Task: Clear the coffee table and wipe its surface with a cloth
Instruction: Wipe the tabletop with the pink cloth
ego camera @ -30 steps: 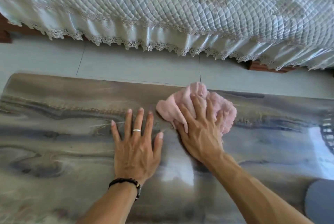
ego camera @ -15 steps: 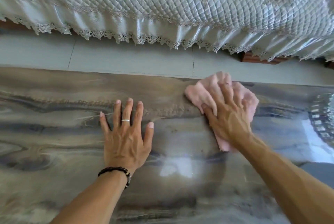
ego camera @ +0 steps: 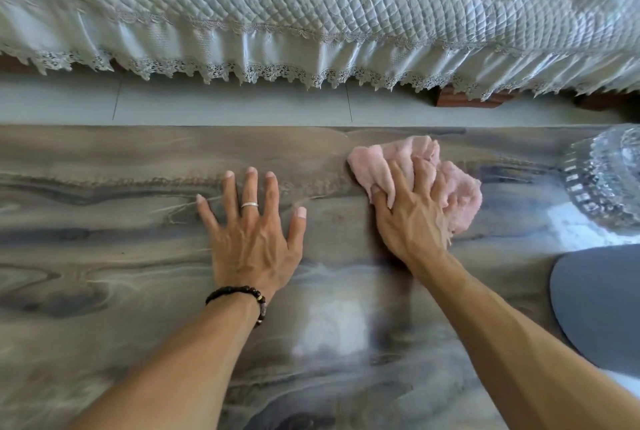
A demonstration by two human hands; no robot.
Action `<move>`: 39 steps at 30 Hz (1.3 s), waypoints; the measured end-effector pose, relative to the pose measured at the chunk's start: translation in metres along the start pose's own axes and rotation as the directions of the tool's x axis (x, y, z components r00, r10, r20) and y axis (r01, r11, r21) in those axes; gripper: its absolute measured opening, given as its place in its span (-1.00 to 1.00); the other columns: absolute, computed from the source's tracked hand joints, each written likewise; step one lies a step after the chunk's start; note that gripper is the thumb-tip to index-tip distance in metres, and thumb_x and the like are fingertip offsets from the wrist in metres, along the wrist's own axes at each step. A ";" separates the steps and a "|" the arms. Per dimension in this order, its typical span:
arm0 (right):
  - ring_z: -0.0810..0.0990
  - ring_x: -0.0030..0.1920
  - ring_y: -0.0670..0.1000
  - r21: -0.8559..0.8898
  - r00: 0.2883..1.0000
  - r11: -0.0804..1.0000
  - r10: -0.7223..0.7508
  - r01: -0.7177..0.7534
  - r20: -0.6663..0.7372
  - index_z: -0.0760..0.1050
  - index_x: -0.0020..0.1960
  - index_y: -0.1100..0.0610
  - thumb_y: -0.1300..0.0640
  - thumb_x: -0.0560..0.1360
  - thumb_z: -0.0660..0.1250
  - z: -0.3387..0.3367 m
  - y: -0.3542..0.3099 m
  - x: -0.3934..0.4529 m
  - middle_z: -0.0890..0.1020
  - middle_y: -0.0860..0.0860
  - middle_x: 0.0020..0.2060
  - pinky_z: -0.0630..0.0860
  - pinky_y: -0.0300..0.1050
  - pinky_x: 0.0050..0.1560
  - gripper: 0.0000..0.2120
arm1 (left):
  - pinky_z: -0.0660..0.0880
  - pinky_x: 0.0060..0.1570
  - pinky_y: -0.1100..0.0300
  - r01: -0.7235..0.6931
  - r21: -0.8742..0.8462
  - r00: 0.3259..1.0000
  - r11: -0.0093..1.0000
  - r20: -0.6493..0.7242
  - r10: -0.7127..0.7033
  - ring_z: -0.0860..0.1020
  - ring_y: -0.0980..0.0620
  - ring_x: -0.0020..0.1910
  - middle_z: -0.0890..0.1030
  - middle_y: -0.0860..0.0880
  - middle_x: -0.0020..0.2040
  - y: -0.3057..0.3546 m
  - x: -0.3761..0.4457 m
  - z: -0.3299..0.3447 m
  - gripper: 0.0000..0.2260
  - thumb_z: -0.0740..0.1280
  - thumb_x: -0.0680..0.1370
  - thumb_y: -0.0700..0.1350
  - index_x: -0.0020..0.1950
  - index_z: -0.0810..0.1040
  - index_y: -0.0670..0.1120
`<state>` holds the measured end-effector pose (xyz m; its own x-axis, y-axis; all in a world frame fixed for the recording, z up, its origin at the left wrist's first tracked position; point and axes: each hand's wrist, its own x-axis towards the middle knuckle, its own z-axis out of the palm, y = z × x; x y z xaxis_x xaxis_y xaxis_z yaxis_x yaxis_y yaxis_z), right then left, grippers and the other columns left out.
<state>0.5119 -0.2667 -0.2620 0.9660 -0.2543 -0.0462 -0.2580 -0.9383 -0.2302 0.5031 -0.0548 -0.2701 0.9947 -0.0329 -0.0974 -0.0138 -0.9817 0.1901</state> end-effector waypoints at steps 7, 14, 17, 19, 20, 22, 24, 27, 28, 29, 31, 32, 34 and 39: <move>0.06 0.53 0.30 -0.147 0.950 0.940 -0.292 0.306 0.112 0.05 0.55 -0.15 -0.27 0.56 -0.06 -0.015 0.050 -0.034 0.13 0.15 0.55 0.10 0.41 0.41 -0.42 | -0.22 0.40 -0.33 -0.066 -0.098 0.997 0.993 -0.045 0.062 -0.07 -0.15 0.54 0.11 -0.12 0.56 -0.006 -0.005 -0.003 -0.33 -0.20 0.52 0.30 0.52 0.17 -0.01; 0.01 0.56 0.30 -0.120 0.882 0.874 -0.462 0.471 0.092 0.06 0.57 -0.05 -0.17 0.61 0.01 0.010 0.004 -0.113 0.12 0.18 0.57 -0.01 0.47 0.43 -0.44 | -0.07 0.41 -0.35 -0.175 -0.091 0.983 0.980 -0.070 0.169 0.06 -0.20 0.52 0.20 -0.18 0.52 -0.003 -0.055 -0.002 -0.47 -0.11 0.61 0.12 0.49 0.28 -0.06; -0.01 0.57 0.27 -0.152 0.897 0.886 -0.420 0.438 0.135 0.07 0.58 -0.11 -0.28 0.60 -0.05 -0.008 0.042 -0.091 0.09 0.12 0.59 0.02 0.43 0.46 -0.41 | -0.04 0.40 -0.35 -0.160 -0.103 0.987 0.982 -0.034 0.158 0.08 -0.19 0.52 0.22 -0.17 0.52 -0.006 -0.092 0.001 -0.46 -0.08 0.60 0.14 0.48 0.32 -0.08; -0.05 0.56 0.26 -0.083 0.990 0.989 -0.119 0.125 0.076 0.03 0.57 -0.14 -0.27 0.60 -0.02 -0.012 0.049 -0.064 0.02 0.10 0.59 0.02 0.43 0.45 -0.43 | -0.04 0.39 -0.38 -0.189 -0.080 0.982 0.979 -0.013 0.189 0.09 -0.20 0.52 0.24 -0.17 0.51 -0.008 -0.111 0.003 -0.46 -0.07 0.60 0.14 0.47 0.34 -0.08; -0.04 0.55 0.26 -0.052 0.998 0.999 -0.002 0.004 0.056 0.04 0.55 -0.16 -0.24 0.61 0.03 -0.009 0.041 -0.063 0.03 0.10 0.58 0.03 0.44 0.43 -0.45 | -0.04 0.38 -0.39 -0.201 -0.072 0.980 0.977 -0.011 0.201 0.09 -0.20 0.52 0.24 -0.17 0.51 -0.009 -0.117 0.004 -0.47 -0.06 0.60 0.14 0.46 0.34 -0.08; -0.04 0.55 0.29 -0.077 0.999 0.996 -0.045 0.046 0.016 0.09 0.54 -0.14 -0.19 0.60 0.08 0.002 0.019 -0.092 0.04 0.13 0.57 0.02 0.45 0.43 -0.47 | -0.02 0.36 -0.42 -0.211 -0.055 0.977 0.976 -0.009 0.211 0.11 -0.22 0.51 0.26 -0.18 0.50 -0.007 -0.130 0.003 -0.48 -0.05 0.60 0.13 0.46 0.35 -0.08; 0.05 0.54 0.28 -0.111 0.921 0.916 -0.377 0.387 0.099 0.20 0.51 -0.09 -0.18 0.60 0.09 0.004 0.017 -0.132 0.18 0.15 0.54 0.06 0.42 0.43 -0.50 | 0.02 0.35 -0.43 -0.197 -0.058 0.980 0.979 0.005 0.197 0.12 -0.23 0.51 0.28 -0.18 0.49 -0.003 -0.143 0.001 -0.48 -0.05 0.60 0.12 0.45 0.36 -0.09; 0.07 0.55 0.29 -0.144 0.834 0.828 -0.507 0.541 0.219 0.15 0.53 -0.12 -0.28 0.58 -0.05 -0.013 0.061 -0.127 0.20 0.10 0.54 0.16 0.42 0.39 -0.44 | 0.04 0.33 -0.44 -0.170 -0.062 0.985 0.983 0.025 0.172 0.15 -0.22 0.50 0.31 -0.16 0.47 0.000 -0.161 0.004 -0.48 -0.03 0.60 0.12 0.44 0.38 -0.10; 0.02 0.56 0.29 -0.142 0.897 0.893 -0.397 0.426 0.194 0.10 0.56 -0.11 -0.31 0.56 -0.10 -0.017 0.069 -0.109 0.16 0.10 0.56 0.13 0.44 0.40 -0.38 | 0.04 0.34 -0.44 -0.168 -0.053 0.985 0.984 0.031 0.170 0.16 -0.21 0.50 0.31 -0.15 0.47 0.000 -0.165 0.006 -0.48 -0.02 0.59 0.13 0.44 0.38 -0.09; -0.01 0.56 0.29 -0.112 0.958 0.958 -0.246 0.264 0.147 0.08 0.57 -0.11 -0.33 0.53 -0.14 -0.020 0.072 -0.094 0.12 0.11 0.57 0.10 0.44 0.41 -0.34 | 0.03 0.34 -0.43 -0.170 -0.039 0.985 0.985 0.038 0.171 0.16 -0.20 0.50 0.31 -0.14 0.48 -0.001 -0.169 0.009 -0.47 -0.02 0.59 0.14 0.45 0.38 -0.08; -0.02 0.55 0.28 -0.107 0.997 0.994 -0.019 0.027 0.074 0.08 0.55 -0.11 -0.29 0.54 -0.11 -0.016 0.054 -0.092 0.08 0.12 0.57 0.10 0.43 0.41 -0.38 | -0.01 0.37 -0.39 -0.175 -0.001 0.983 0.985 0.053 0.175 0.15 -0.18 0.50 0.29 -0.12 0.49 -0.003 -0.172 0.013 -0.46 -0.01 0.58 0.16 0.46 0.35 -0.07; -0.03 0.54 0.28 -0.133 0.999 0.991 -0.017 0.023 0.043 0.06 0.55 -0.11 -0.24 0.56 -0.05 -0.009 0.043 -0.105 0.04 0.13 0.58 0.10 0.41 0.41 -0.41 | -0.02 0.38 -0.38 -0.174 0.013 0.983 0.985 0.058 0.173 0.15 -0.18 0.51 0.28 -0.11 0.49 -0.004 -0.172 0.014 -0.46 -0.01 0.58 0.16 0.47 0.34 -0.07; -0.06 0.56 0.26 -0.173 0.964 0.950 -0.245 0.260 0.104 0.04 0.57 -0.08 -0.18 0.60 -0.03 0.000 0.031 -0.146 0.02 0.14 0.59 0.05 0.40 0.45 -0.44 | -0.03 0.38 -0.38 -0.164 0.013 0.984 0.986 0.068 0.163 0.14 -0.18 0.51 0.28 -0.11 0.50 -0.002 -0.173 0.015 -0.45 -0.01 0.57 0.17 0.48 0.33 -0.06; 0.04 0.55 0.25 -0.103 0.925 0.927 -0.339 0.359 0.171 0.11 0.52 -0.16 -0.25 0.60 -0.01 -0.022 0.080 -0.131 0.15 0.06 0.54 0.19 0.41 0.36 -0.49 | -0.04 0.39 -0.37 -0.149 0.016 0.987 0.989 0.067 0.147 0.11 -0.17 0.52 0.26 -0.11 0.50 0.001 -0.172 0.012 -0.44 -0.03 0.57 0.18 0.48 0.32 -0.05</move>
<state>0.3645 -0.3135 -0.2535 0.9837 0.1232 -0.1312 0.1062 -0.9859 -0.1296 0.3306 -0.0520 -0.2652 0.9727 -0.1896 -0.1338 -0.1631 -0.9687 0.1871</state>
